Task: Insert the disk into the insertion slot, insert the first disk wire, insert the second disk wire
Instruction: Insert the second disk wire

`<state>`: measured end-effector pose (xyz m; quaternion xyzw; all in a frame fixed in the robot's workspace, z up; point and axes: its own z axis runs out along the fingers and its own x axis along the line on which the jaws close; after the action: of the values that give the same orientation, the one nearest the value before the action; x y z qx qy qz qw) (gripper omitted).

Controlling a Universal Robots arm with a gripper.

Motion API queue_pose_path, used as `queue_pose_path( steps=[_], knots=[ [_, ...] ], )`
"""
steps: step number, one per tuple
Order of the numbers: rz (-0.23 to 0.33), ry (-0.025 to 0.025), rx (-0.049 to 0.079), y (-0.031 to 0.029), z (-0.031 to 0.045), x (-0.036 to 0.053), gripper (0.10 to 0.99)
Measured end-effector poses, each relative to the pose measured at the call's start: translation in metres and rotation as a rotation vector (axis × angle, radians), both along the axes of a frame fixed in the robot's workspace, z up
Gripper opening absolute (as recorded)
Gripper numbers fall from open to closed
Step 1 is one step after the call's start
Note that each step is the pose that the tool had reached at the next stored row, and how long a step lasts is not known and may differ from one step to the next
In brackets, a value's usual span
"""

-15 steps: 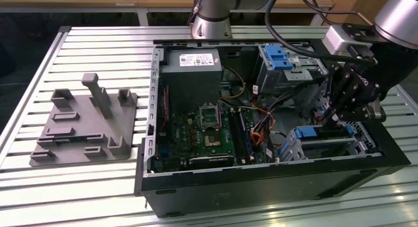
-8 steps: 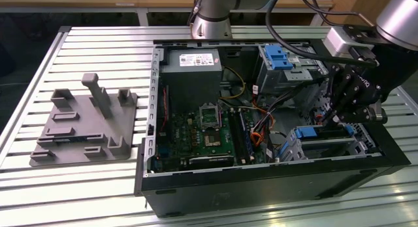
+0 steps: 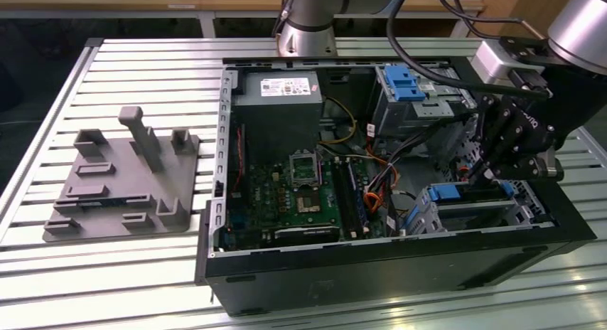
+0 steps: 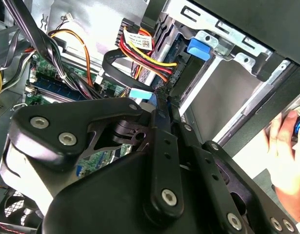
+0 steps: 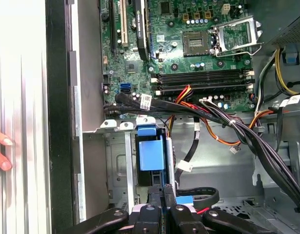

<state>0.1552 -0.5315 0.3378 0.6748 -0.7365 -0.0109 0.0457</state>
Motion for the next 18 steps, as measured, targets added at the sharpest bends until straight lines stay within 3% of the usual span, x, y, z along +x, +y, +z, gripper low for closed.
queue_pose_path(
  steps=[18],
  knots=[
    [0.014, 0.0025, 0.000, -0.0001, -0.0017, 0.0008, 0.145]
  ],
)
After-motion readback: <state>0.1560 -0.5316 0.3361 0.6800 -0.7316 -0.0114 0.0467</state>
